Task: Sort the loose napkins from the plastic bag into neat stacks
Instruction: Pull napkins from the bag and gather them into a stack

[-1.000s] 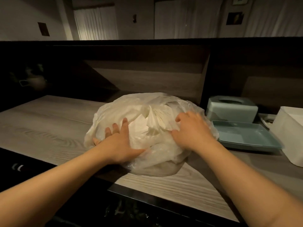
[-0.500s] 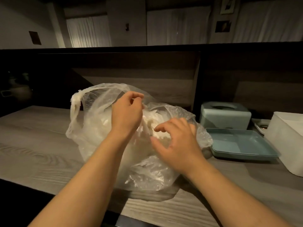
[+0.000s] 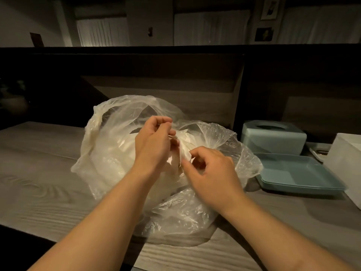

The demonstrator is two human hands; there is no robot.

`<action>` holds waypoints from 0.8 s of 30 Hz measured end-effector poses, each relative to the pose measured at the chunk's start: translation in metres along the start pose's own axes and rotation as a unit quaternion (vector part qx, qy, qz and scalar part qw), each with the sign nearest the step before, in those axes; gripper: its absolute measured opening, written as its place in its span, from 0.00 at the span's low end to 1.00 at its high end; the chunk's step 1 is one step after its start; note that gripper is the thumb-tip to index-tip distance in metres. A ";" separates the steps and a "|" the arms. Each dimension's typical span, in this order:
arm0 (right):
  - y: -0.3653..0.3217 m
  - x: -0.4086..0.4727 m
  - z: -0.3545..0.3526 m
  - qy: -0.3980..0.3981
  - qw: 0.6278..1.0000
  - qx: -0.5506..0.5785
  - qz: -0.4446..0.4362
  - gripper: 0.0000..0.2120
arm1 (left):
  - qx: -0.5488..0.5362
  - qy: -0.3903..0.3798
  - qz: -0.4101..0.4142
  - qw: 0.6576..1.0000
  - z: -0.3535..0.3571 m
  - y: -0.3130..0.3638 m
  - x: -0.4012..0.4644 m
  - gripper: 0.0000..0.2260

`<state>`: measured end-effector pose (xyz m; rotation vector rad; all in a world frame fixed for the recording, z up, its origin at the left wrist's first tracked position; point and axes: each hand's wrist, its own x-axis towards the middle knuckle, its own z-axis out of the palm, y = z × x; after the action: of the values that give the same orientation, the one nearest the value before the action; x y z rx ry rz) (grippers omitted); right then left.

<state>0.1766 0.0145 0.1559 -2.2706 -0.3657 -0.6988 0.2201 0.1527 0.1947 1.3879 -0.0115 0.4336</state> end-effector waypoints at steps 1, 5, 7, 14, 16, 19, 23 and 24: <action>0.001 0.000 0.000 0.003 1.000 0.021 0.003 0.06 | 0.003 -0.006 0.005 1.000 0.001 0.000 -0.001 0.07; 0.005 0.001 0.002 0.000 0.998 0.062 0.020 0.06 | 0.008 -0.007 0.021 1.000 0.001 -0.002 -0.003 0.06; 0.006 0.002 0.002 0.007 0.997 0.072 0.023 0.07 | 0.030 0.000 0.046 0.998 -0.001 -0.004 -0.003 0.06; 0.000 0.001 -0.011 0.052 0.992 0.114 0.018 0.08 | 0.071 0.004 0.107 0.992 -0.005 -0.006 -0.002 0.03; 0.002 0.003 -0.016 0.050 0.990 0.133 0.017 0.05 | 0.058 -0.006 0.102 0.993 -0.004 -0.007 -0.002 0.05; 0.001 0.005 -0.025 0.028 0.971 0.238 0.022 0.05 | 0.052 -0.034 0.109 0.992 -0.004 -0.010 0.001 0.08; -0.002 0.009 -0.046 -0.027 0.921 0.389 0.028 0.09 | -0.071 -0.149 0.049 0.985 -0.004 0.000 0.005 0.11; -0.002 0.011 -0.051 -0.046 0.913 0.405 0.023 0.09 | -0.108 -0.199 -0.006 0.974 -0.005 0.006 0.000 0.13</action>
<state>0.1651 -0.0198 0.1937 -1.5094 -0.5273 -0.3173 0.2175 0.1584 0.1996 1.2395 -0.3681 0.1325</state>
